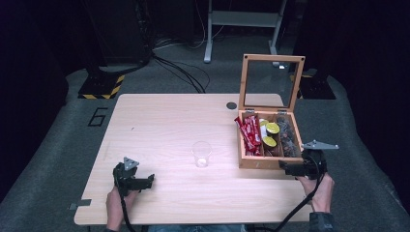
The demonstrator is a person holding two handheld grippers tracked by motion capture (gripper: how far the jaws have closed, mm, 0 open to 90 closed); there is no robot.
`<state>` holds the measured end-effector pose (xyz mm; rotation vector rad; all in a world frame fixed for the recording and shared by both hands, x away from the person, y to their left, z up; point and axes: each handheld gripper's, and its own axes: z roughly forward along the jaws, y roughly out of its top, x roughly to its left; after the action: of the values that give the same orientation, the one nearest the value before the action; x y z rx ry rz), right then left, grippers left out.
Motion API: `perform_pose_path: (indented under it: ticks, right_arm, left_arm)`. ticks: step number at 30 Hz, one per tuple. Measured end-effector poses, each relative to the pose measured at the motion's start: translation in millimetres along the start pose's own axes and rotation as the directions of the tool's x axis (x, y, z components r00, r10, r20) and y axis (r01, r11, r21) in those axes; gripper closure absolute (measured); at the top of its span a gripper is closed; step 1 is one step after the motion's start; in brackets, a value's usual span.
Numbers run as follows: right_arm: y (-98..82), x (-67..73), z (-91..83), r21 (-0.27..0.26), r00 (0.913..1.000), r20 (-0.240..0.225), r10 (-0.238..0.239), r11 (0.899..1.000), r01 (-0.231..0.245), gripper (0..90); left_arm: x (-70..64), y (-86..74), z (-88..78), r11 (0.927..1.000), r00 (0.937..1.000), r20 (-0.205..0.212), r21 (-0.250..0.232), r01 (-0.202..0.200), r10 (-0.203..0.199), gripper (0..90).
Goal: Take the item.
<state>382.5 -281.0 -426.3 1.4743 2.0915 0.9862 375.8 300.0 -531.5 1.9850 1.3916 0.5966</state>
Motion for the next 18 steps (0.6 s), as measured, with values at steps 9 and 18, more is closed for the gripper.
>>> perform_pose_path:
  ticks: [9,18]
  right_arm:
    - [18.6,-13.7,11.7,0.013,0.9997,0.002,0.025,1.0,-0.025,7.4]
    - [26.8,-25.5,27.9,0.028,0.9959,0.033,0.085,0.996,-0.085,30.8]
  left_arm:
    - [0.0,0.0,0.0,1.0,1.0,0.0,0.0,0.0,0.0,0.3]
    - [-0.2,-0.4,0.0,1.0,1.0,0.002,-0.004,0.0,0.0,0.3]
